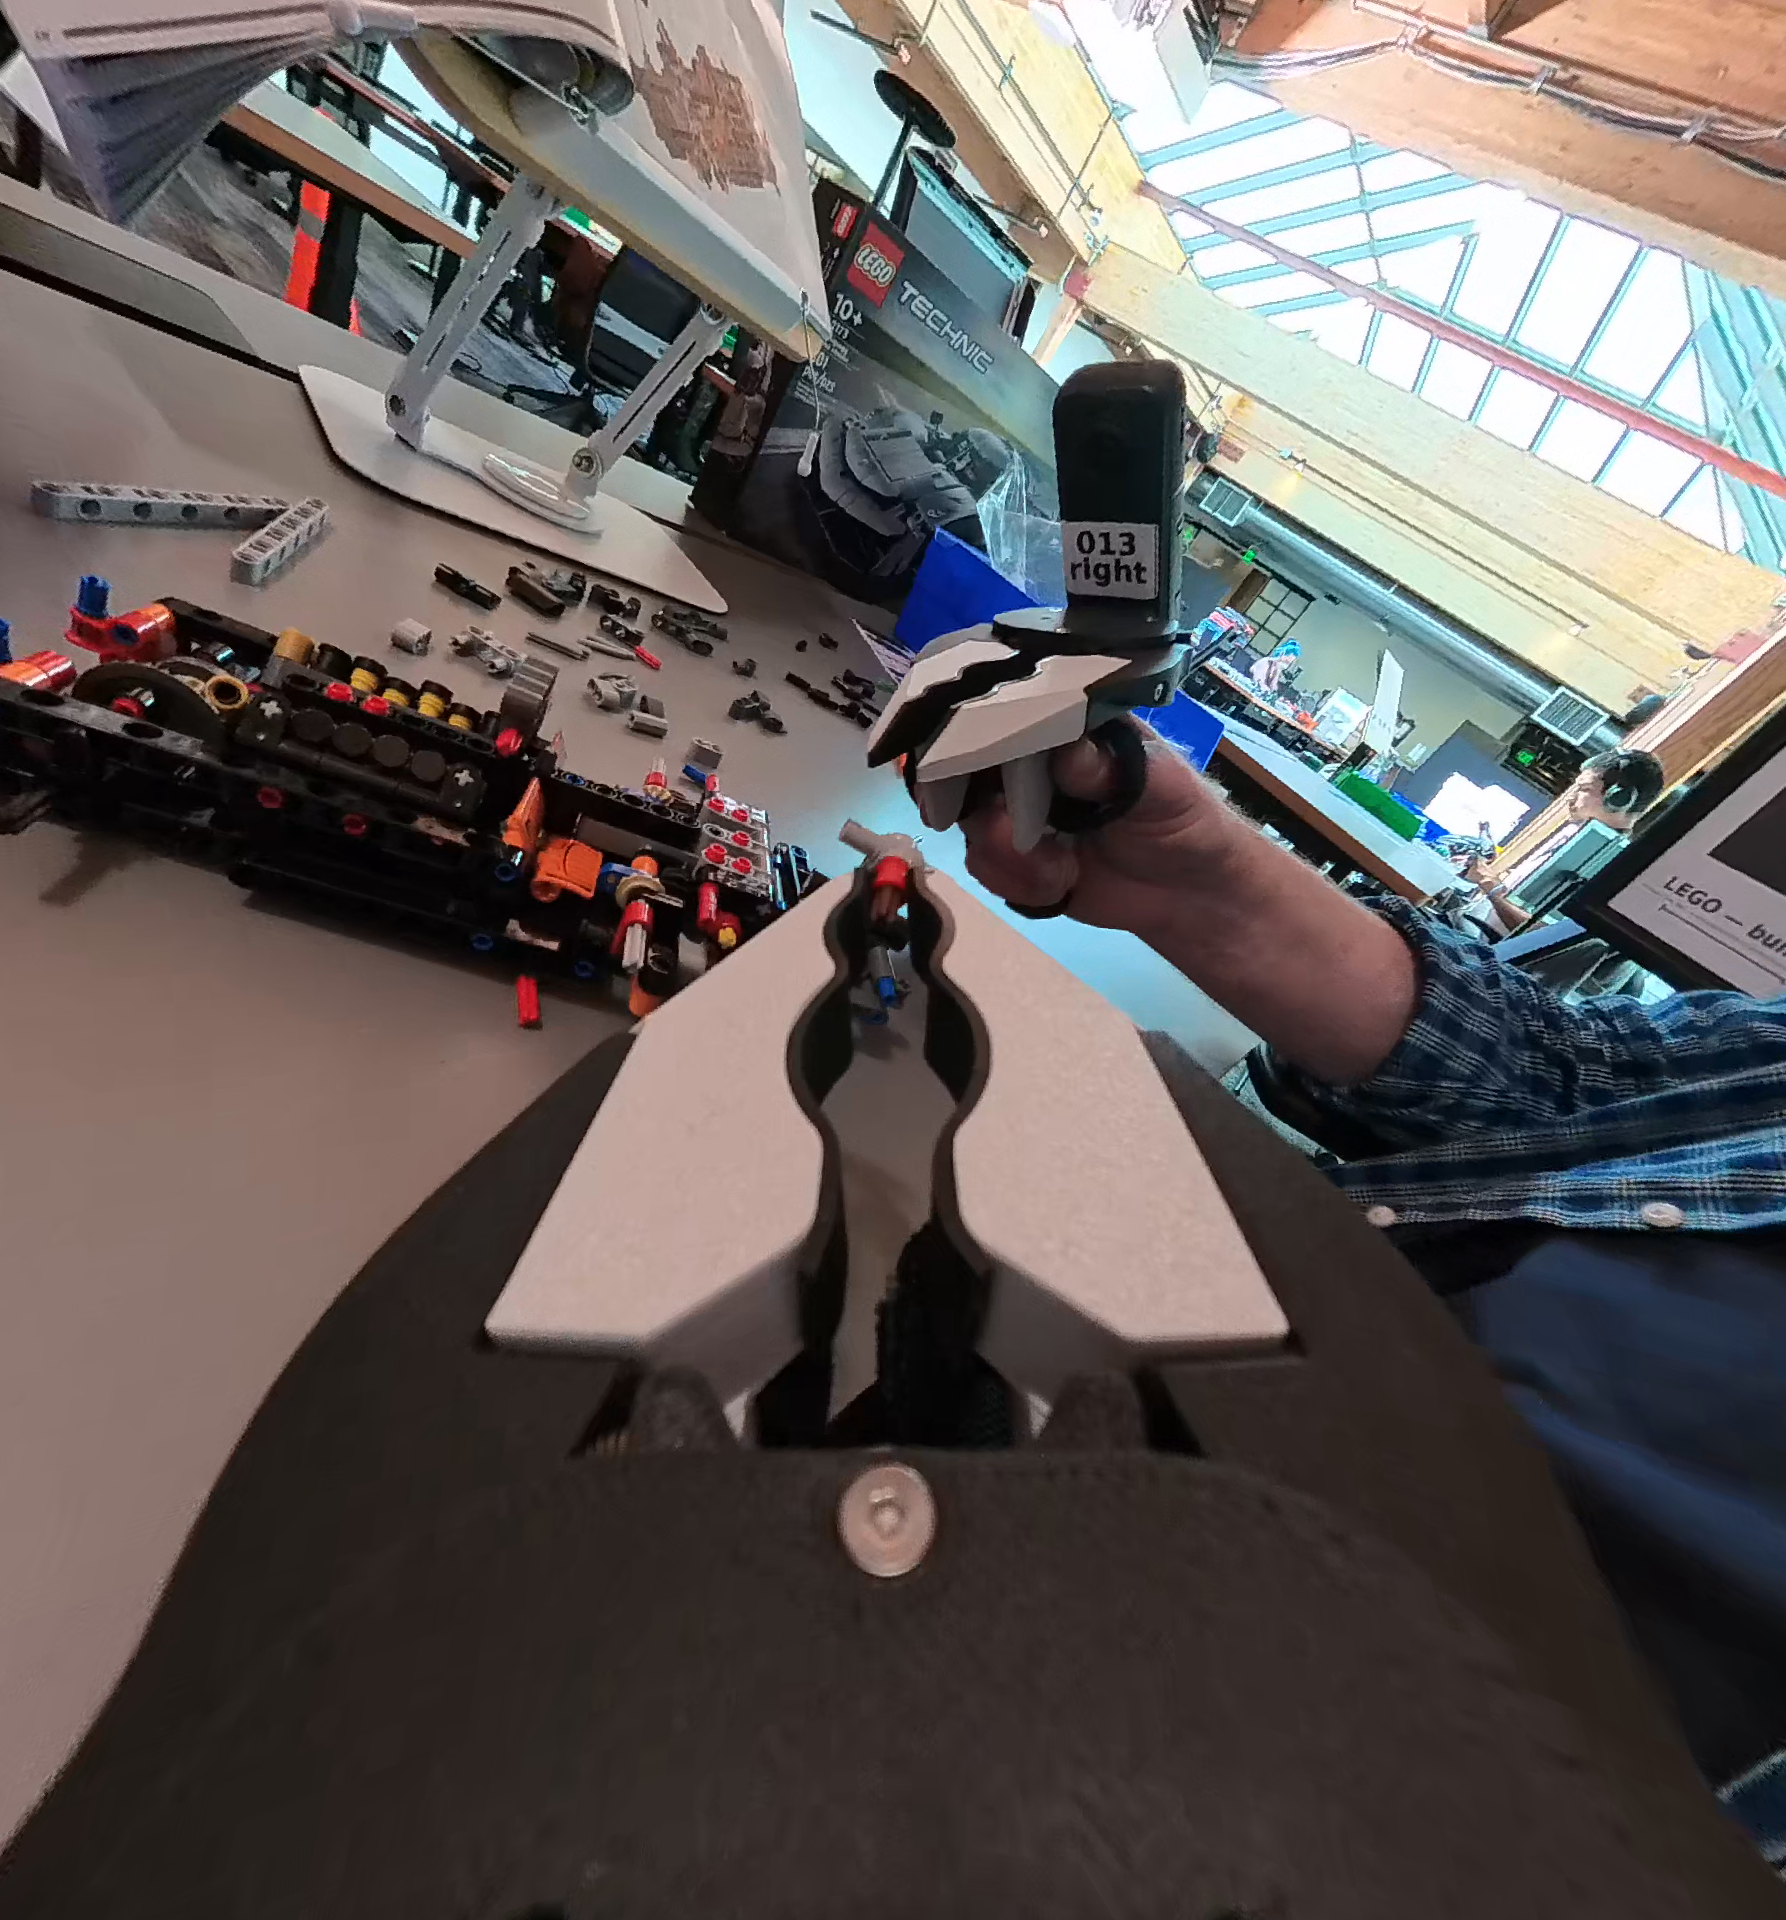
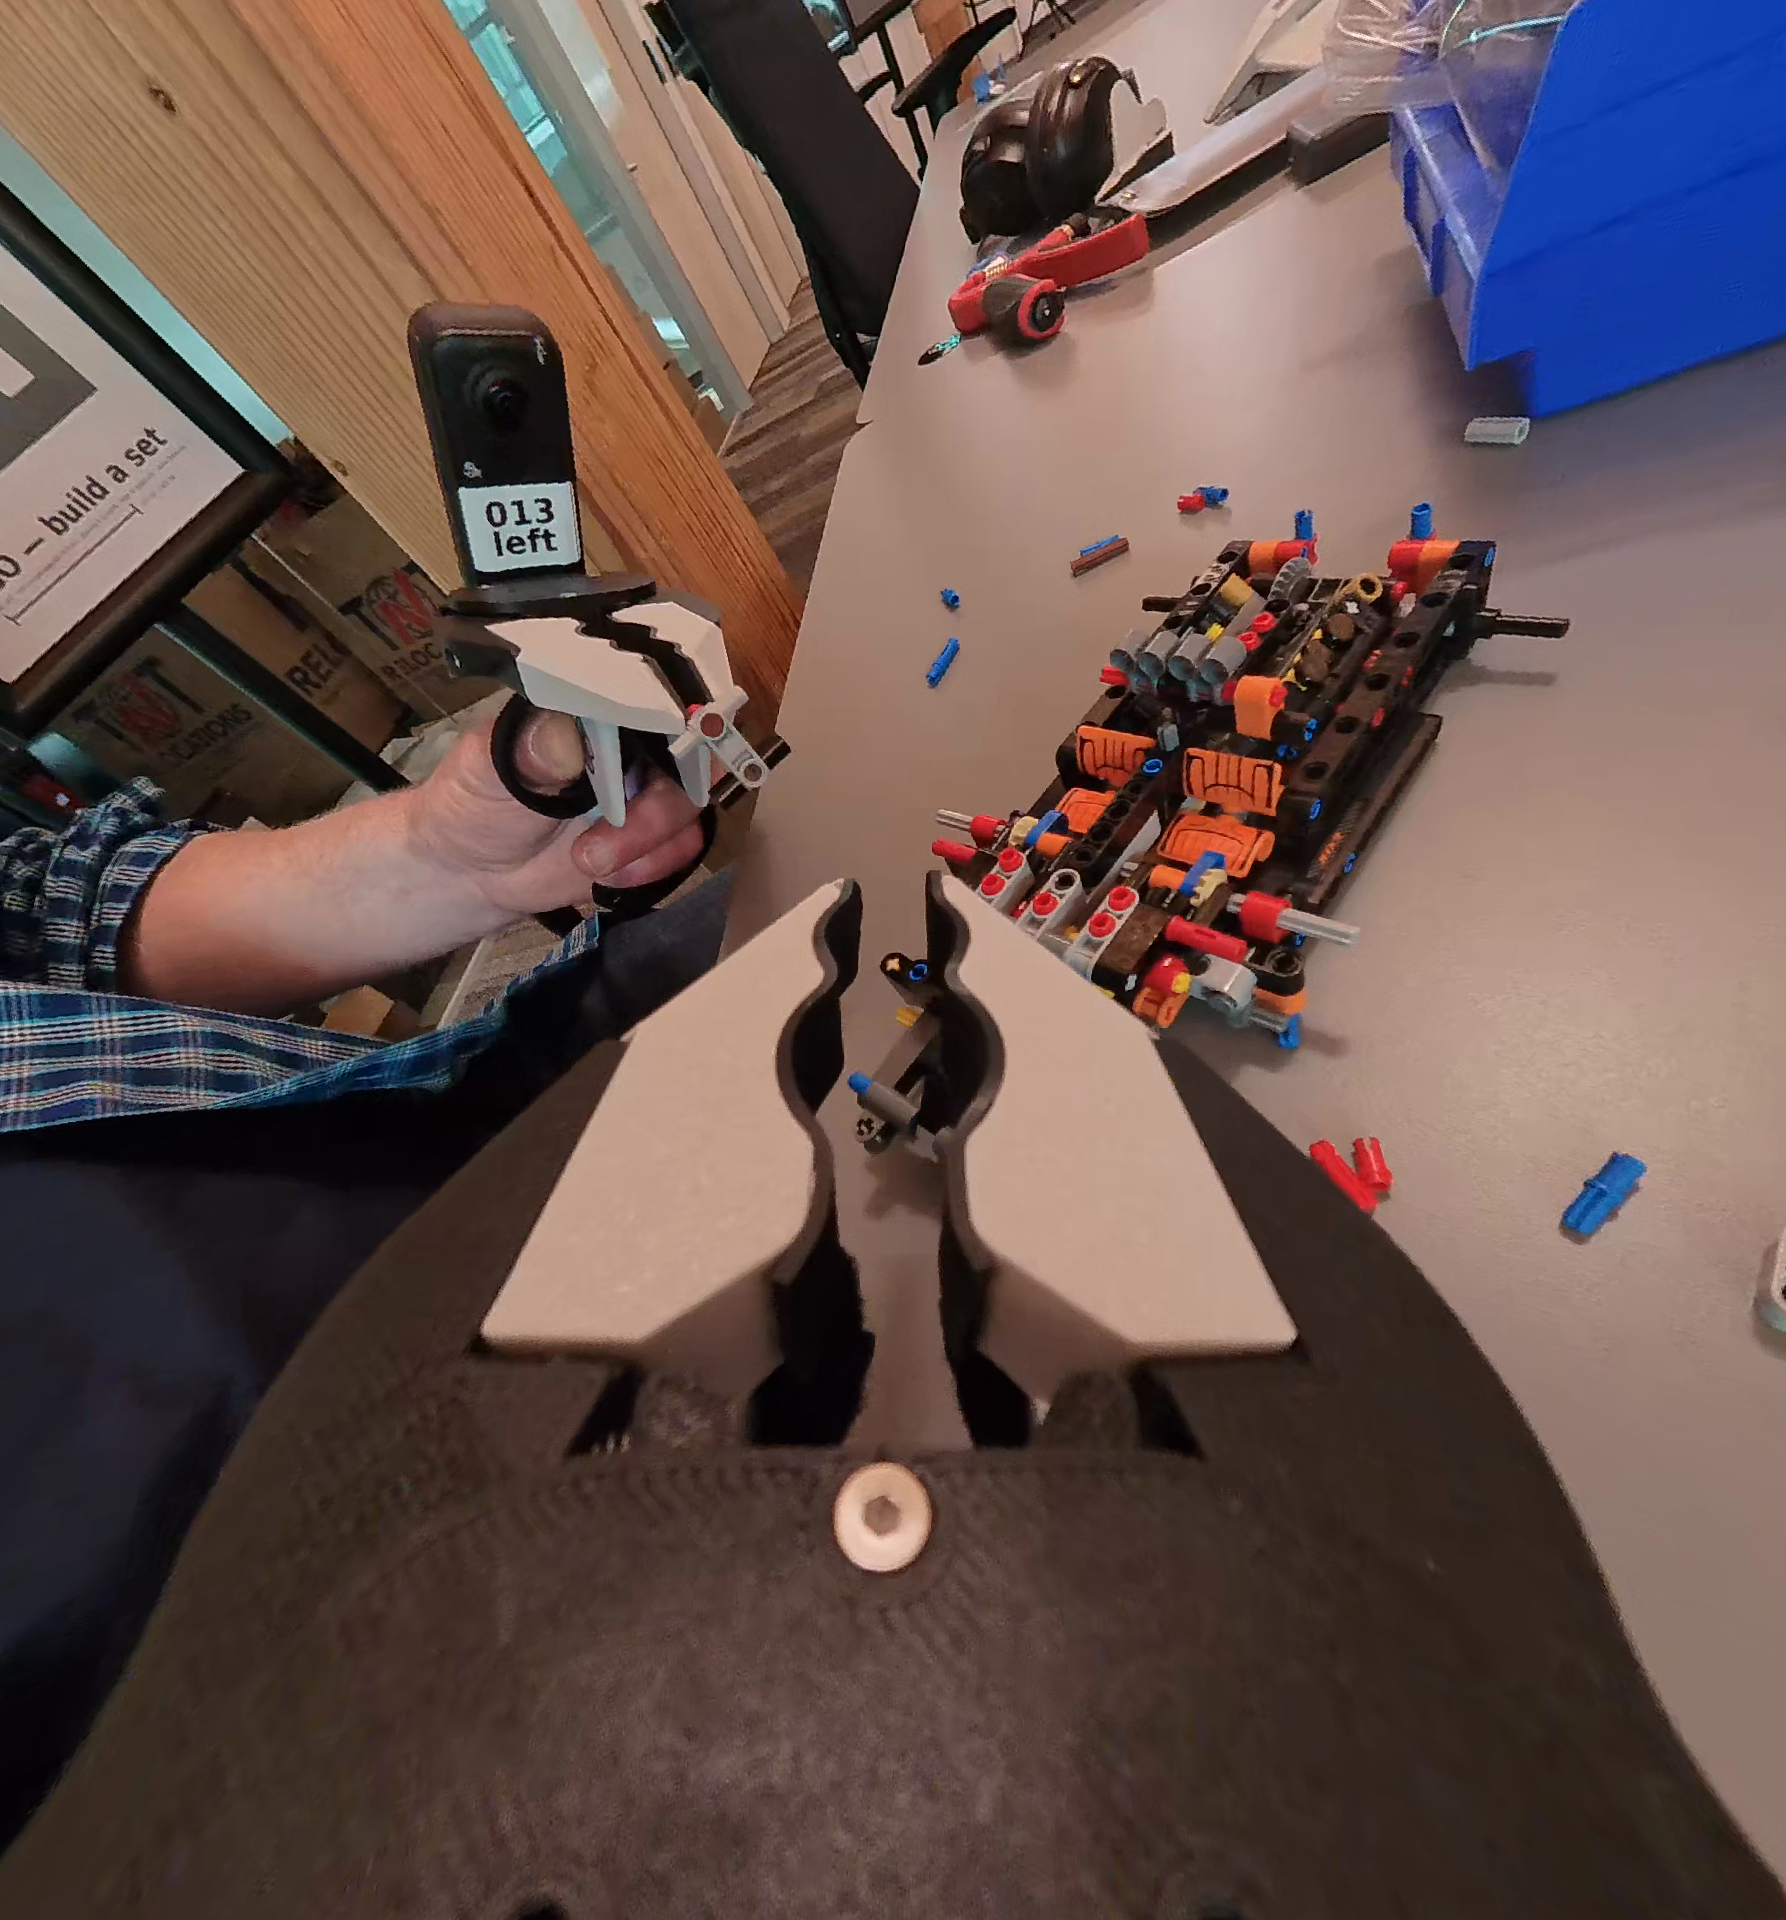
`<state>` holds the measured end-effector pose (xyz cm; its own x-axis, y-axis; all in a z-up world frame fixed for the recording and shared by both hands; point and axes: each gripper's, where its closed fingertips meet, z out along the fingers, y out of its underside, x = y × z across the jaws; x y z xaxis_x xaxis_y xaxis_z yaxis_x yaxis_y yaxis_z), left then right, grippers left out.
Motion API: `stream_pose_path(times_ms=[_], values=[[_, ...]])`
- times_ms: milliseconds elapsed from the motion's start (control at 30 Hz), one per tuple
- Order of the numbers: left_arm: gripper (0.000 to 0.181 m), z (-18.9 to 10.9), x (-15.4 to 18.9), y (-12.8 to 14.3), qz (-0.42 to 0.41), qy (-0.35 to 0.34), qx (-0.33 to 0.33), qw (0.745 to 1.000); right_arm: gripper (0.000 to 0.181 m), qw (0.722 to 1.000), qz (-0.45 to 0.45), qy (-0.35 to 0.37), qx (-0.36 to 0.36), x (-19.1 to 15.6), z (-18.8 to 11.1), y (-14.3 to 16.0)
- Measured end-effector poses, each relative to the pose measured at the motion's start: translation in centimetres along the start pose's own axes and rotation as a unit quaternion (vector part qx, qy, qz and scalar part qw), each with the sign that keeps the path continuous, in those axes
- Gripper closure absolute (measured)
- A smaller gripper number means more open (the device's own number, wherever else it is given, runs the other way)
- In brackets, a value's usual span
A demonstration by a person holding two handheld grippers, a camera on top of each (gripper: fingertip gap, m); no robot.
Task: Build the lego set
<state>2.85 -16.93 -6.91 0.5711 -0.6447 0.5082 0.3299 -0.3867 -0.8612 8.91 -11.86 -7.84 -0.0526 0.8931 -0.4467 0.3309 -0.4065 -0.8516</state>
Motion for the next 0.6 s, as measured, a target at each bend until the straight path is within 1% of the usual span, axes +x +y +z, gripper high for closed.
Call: stream_pose_path(times_ms=[600], values=[[0.176, -1.0, -0.2, 0.6, 0.005, -0.015, -0.005, 1.000, 0.171, 1.000, 0.000, 0.010, -0.020, 0.1, 1.2, 0.3]])
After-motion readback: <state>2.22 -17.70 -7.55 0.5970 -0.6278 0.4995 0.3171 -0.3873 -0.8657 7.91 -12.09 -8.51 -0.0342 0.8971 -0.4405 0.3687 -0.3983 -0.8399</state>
